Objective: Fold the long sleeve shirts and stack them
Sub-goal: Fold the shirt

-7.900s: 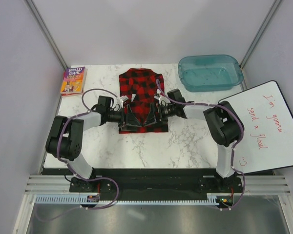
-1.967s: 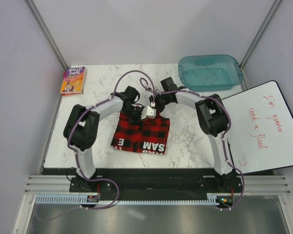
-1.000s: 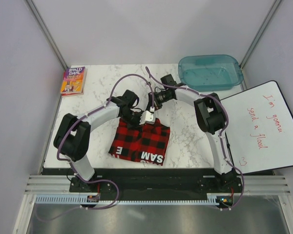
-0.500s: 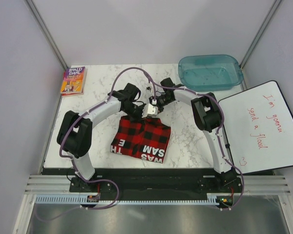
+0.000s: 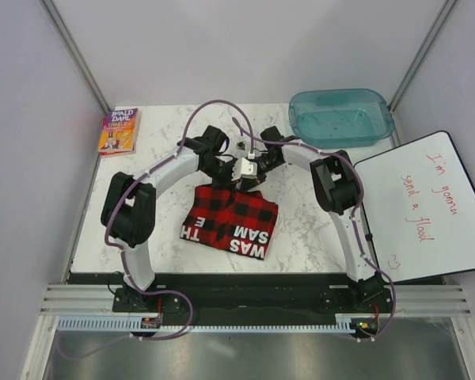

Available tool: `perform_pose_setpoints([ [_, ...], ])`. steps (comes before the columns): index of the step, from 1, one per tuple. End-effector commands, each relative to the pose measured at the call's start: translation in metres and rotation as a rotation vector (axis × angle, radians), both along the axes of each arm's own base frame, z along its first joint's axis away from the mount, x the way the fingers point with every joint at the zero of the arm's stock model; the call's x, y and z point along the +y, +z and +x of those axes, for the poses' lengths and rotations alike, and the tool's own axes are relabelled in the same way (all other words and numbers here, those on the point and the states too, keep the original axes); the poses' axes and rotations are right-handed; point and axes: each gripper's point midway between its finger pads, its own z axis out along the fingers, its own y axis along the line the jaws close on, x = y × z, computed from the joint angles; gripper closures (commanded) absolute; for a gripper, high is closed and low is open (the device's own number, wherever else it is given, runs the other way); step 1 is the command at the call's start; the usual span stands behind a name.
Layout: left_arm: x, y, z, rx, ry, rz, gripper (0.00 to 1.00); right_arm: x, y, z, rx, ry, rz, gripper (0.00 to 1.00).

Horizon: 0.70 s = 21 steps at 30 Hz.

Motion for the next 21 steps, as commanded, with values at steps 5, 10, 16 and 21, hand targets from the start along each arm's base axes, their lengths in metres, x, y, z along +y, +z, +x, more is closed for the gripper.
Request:
perform_pose_setpoints([
  [5, -0.014, 0.024, 0.027, -0.094, -0.029, -0.056, 0.98, -0.002, -0.002, 0.007, -0.052, 0.024, -0.015, 0.93],
  [10, -0.018, 0.029, 0.026, -0.101, -0.05, -0.075, 0.98, -0.002, -0.002, 0.007, -0.058, 0.03, -0.012, 0.93],
  [16, -0.024, 0.035, 0.022, -0.112, -0.089, -0.11, 0.98, -0.003, -0.002, 0.006, -0.064, 0.039, -0.015, 0.93],
  [21, -0.032, 0.039, 0.017, -0.112, -0.137, -0.163, 0.98, -0.004, -0.002, 0.005, -0.074, 0.048, -0.015, 0.93],
])
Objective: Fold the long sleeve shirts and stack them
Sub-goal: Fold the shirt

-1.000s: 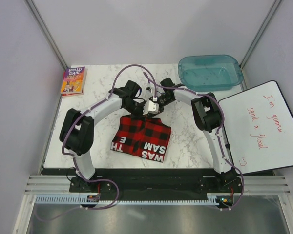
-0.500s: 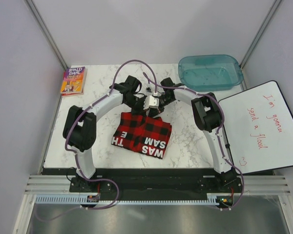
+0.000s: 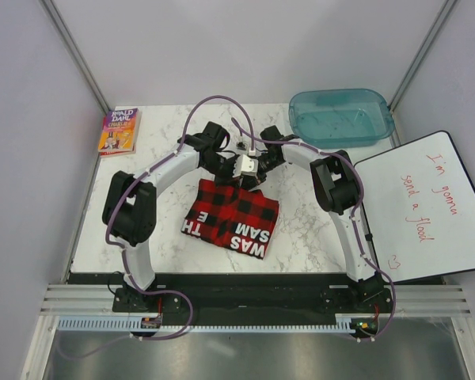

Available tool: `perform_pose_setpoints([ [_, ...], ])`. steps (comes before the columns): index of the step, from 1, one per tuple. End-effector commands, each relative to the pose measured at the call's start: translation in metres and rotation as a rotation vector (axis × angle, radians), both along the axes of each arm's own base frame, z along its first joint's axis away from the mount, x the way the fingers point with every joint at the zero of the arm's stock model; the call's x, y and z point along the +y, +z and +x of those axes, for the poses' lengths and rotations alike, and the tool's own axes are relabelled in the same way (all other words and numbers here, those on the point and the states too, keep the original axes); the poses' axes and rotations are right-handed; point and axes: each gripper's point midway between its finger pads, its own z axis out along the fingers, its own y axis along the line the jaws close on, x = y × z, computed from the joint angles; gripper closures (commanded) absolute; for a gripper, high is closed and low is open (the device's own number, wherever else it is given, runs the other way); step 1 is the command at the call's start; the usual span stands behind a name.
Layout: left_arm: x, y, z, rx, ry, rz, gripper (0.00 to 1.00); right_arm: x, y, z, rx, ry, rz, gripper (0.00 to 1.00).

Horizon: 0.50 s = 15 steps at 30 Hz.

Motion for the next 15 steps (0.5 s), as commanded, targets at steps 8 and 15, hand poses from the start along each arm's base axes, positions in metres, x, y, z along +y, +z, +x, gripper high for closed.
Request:
perform_pose_setpoints([
  [8, -0.022, 0.026, 0.023, -0.099, -0.052, -0.117, 0.98, -0.004, -0.003, 0.001, -0.054, 0.037, -0.011, 0.93],
  [15, -0.022, 0.019, 0.03, -0.103, -0.042, -0.112, 0.98, -0.004, -0.002, 0.003, -0.06, 0.039, -0.011, 0.93],
])
